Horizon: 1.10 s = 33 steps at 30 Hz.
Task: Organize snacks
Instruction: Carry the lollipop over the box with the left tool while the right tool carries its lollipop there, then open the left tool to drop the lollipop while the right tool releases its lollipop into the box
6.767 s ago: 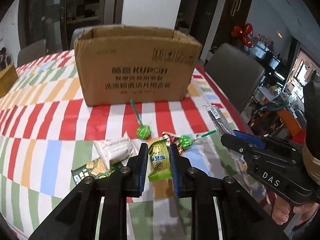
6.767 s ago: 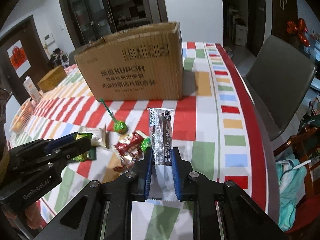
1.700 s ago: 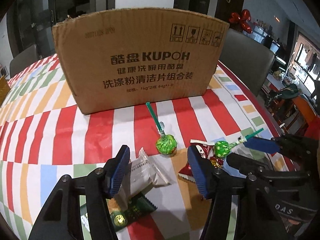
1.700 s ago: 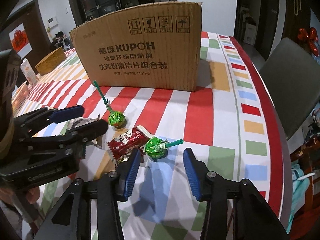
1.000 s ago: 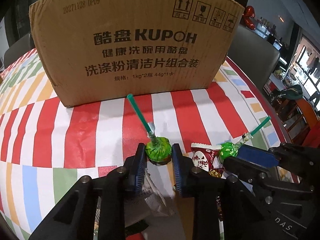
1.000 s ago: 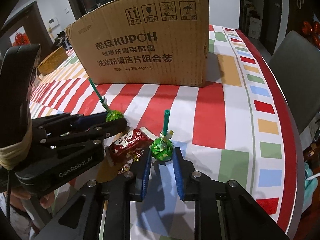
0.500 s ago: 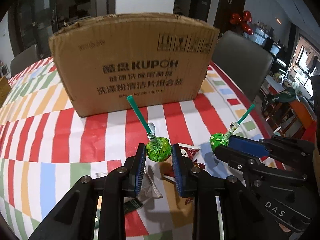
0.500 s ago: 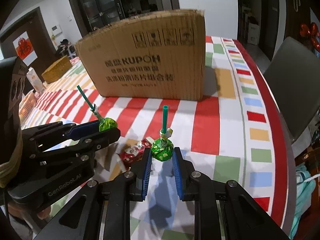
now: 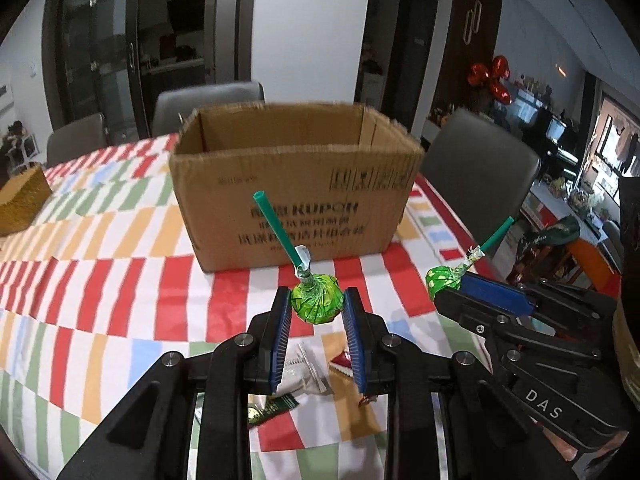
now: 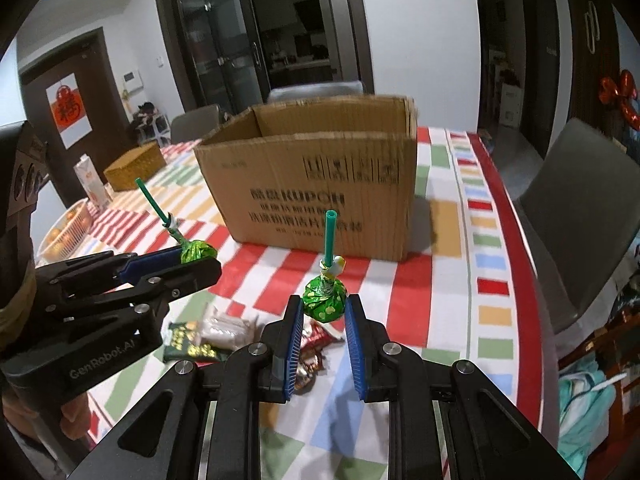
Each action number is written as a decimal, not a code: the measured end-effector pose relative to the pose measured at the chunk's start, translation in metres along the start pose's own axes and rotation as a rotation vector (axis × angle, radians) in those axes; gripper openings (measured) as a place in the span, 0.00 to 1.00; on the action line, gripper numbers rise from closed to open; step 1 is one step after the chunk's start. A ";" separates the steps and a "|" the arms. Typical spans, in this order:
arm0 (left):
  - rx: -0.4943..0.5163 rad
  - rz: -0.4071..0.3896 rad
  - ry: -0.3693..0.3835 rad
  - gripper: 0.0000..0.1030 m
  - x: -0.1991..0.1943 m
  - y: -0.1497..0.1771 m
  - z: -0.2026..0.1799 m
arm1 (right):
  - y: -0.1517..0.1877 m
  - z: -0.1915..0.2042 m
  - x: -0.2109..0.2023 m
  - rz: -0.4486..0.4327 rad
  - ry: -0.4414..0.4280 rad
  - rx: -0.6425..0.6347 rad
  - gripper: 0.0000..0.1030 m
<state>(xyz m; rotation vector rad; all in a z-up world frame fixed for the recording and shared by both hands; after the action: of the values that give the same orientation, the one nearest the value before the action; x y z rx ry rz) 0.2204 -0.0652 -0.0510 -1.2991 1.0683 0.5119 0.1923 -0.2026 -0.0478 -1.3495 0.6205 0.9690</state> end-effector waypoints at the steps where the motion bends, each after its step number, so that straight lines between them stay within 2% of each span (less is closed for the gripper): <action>1: 0.002 -0.011 -0.004 0.26 -0.005 -0.002 -0.001 | -0.002 0.001 -0.004 -0.010 0.000 -0.002 0.22; 10: 0.014 -0.097 -0.033 0.26 -0.042 -0.023 -0.001 | -0.023 0.006 -0.033 -0.103 0.001 -0.019 0.22; 19: 0.027 -0.163 -0.060 0.26 -0.060 -0.056 0.004 | -0.060 0.009 -0.050 -0.172 -0.010 -0.027 0.22; 25: 0.001 -0.163 -0.053 0.26 -0.056 -0.085 0.016 | -0.088 0.010 -0.050 -0.172 -0.025 -0.038 0.22; 33: -0.006 -0.138 -0.045 0.26 -0.044 -0.117 0.032 | -0.127 0.008 -0.046 -0.169 -0.004 -0.055 0.22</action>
<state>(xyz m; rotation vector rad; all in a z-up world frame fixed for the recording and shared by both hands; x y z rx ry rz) 0.3070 -0.0543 0.0442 -1.3505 0.9329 0.4384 0.2768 -0.1982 0.0571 -1.4248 0.4717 0.8571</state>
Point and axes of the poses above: each gripper's, at about its wrist camera, not at the fingertips, and x roughly the way its jaws point, z to its left, y to its underside, the point moved 2 cm from there along x, roughly the way its jaws point, and after that the axes turned 15 degrees about z, right-handed, at the moved point
